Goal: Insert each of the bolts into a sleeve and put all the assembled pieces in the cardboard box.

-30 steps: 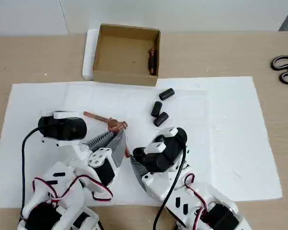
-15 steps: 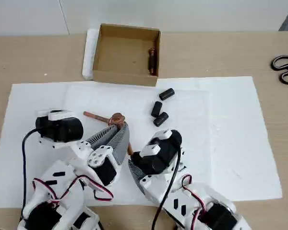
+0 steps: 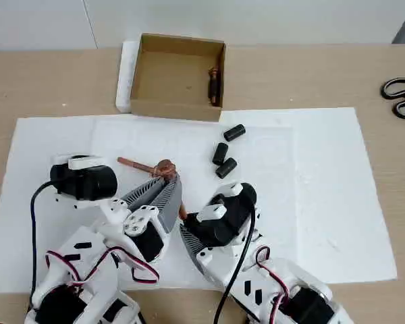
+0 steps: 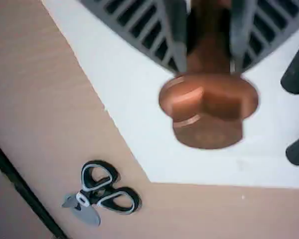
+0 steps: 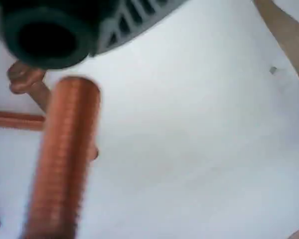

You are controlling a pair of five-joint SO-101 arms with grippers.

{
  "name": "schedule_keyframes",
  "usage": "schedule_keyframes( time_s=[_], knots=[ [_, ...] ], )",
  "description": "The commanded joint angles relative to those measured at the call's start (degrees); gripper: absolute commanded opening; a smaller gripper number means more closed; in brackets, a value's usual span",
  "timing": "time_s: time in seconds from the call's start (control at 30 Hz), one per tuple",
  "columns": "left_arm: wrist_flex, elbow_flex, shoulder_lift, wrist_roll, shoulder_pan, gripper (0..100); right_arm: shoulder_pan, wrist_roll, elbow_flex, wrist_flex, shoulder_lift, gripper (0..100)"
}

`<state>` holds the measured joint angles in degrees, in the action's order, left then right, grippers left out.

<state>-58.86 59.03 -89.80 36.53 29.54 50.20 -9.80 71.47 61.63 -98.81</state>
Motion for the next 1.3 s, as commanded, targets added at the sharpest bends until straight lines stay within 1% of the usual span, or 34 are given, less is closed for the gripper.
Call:
schedule_keyframes(
  time_s=[0.0, 0.27, 0.37, 0.53, 0.7, 0.97, 1.13, 1.27],
  knots=[
    [0.09, -0.04, -0.18, 1.49, 0.35, 0, 0.4, -0.35, -0.7, -1.89, -0.22, 0.4],
    [0.18, 1.54, -0.18, 1.58, 0.62, 0, 0.4, -0.44, -1.85, -2.51, -0.22, 0.4],
    [0.26, 1.98, -0.26, 1.67, 2.37, 0, 0.48, -0.44, -1.85, -2.59, -0.22, 0.4],
    [1.85, 2.07, -0.26, 1.67, 3.08, 0, 2.77, -1.23, -1.67, -2.59, -0.22, 0.4],
    [1.58, 2.95, -0.18, 1.67, 3.08, 0, 2.95, -1.93, -1.76, -2.59, -0.22, 0.4],
    [-3.96, 2.33, -0.62, 1.41, 3.16, 0, 1.71, -1.76, -1.85, -2.59, -0.22, 0.4],
    [-7.38, -1.19, -0.35, 0.44, 3.25, 0, -0.04, -1.76, -1.85, -2.59, -0.22, 0.4],
    [-10.64, -1.36, -0.44, -1.41, 6.24, 0, -0.13, -1.67, -1.93, -2.59, -0.22, 0.4]
  ],
)
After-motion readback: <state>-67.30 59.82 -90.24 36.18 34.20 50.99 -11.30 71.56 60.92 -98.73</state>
